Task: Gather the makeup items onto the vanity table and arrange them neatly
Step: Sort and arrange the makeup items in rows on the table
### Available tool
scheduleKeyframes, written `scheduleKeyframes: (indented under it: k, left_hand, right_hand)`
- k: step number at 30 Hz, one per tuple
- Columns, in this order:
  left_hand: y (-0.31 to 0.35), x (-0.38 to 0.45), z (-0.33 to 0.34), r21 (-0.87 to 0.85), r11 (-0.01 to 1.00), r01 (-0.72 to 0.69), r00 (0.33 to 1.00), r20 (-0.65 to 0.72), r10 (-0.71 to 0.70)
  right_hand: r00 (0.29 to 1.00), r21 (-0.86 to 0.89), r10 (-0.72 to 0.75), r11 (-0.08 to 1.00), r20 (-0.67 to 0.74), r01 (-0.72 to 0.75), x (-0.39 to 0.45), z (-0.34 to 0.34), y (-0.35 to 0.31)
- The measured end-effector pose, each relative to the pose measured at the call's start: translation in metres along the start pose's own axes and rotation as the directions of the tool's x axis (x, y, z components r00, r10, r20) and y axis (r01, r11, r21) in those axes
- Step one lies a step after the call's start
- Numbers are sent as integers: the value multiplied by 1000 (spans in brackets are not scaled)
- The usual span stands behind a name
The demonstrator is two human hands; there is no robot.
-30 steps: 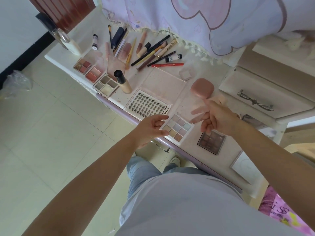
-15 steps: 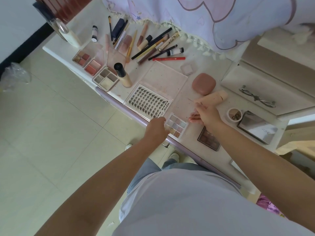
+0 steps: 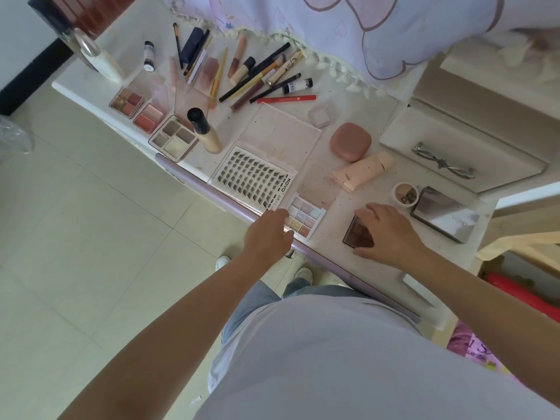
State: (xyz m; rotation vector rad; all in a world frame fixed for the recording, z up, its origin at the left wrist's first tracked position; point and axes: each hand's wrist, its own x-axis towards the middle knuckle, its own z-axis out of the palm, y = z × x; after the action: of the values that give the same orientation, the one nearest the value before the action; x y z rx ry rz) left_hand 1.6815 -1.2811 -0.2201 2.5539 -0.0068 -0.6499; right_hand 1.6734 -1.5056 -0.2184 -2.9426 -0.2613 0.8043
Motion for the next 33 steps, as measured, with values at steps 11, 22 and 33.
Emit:
scheduleKeyframes:
  k: [11,22,33]
  left_hand:
    - [26,-7,-23,-445,888,-111,944,233,235]
    - [49,-10,-73,-790,605,-101,906,178,384]
    - [43,-20,-71,-897,435,-78,943,76,325]
  right_hand:
    - [992,590,-100,797,-75,125,-25,-29,-5]
    - [938,720,-248,603,-242,345,-30,-87,-24]
    - [954,856,-196,426,-228,292,-40,-87,-18]
